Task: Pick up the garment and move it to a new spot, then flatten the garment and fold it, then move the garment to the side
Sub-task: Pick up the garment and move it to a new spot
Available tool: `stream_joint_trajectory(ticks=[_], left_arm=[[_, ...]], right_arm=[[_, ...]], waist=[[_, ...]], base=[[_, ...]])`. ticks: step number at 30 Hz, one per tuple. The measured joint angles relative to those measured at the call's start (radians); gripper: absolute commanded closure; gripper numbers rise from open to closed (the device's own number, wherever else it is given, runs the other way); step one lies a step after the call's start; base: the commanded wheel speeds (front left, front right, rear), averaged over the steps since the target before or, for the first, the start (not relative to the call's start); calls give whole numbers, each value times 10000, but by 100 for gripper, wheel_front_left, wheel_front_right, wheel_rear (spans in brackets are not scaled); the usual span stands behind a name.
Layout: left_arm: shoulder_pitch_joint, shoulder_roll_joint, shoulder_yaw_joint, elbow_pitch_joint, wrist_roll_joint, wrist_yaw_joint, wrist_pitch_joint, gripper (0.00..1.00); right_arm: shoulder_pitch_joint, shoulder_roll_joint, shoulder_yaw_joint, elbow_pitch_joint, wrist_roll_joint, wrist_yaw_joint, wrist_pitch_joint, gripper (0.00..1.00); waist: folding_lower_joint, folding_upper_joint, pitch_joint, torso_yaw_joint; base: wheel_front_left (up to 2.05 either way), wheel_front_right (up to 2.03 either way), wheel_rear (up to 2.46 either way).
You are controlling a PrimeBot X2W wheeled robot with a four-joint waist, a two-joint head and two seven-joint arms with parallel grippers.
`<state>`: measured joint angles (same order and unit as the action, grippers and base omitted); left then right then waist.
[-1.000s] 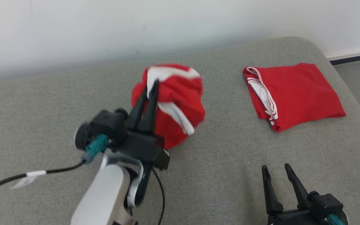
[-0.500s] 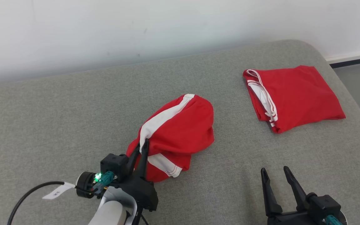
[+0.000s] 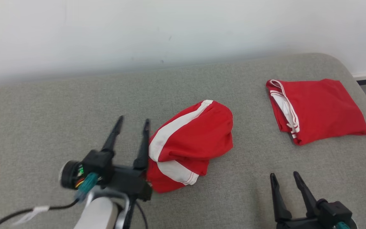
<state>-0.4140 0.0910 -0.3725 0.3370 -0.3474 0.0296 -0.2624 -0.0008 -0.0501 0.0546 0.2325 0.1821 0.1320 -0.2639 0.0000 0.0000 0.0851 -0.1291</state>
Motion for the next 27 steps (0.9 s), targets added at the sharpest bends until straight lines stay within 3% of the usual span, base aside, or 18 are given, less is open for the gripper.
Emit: stream_joint_trajectory(ticks=[10, 19, 27], left_arm=[[2227, 771, 1975, -2002, 713, 336, -2, 0], [4462, 192, 3432, -3062, 1411, 393, 0, 0], [5234, -257, 3977, -3365, 1820, -42, -2, 0]], right_arm=[[40, -2, -493, -577, 12, 0, -2, 0], [501, -4, -571, -869, 29, -2, 0, 0], [840, 2, -537, -1064, 100, 0, 0, 0]], waist=[[0, 0, -275, 278], [1, 0, -553, 463], [0, 0, -801, 759]], base=[[0, 0, 0], [0, 0, 0], [0, 0, 0]])
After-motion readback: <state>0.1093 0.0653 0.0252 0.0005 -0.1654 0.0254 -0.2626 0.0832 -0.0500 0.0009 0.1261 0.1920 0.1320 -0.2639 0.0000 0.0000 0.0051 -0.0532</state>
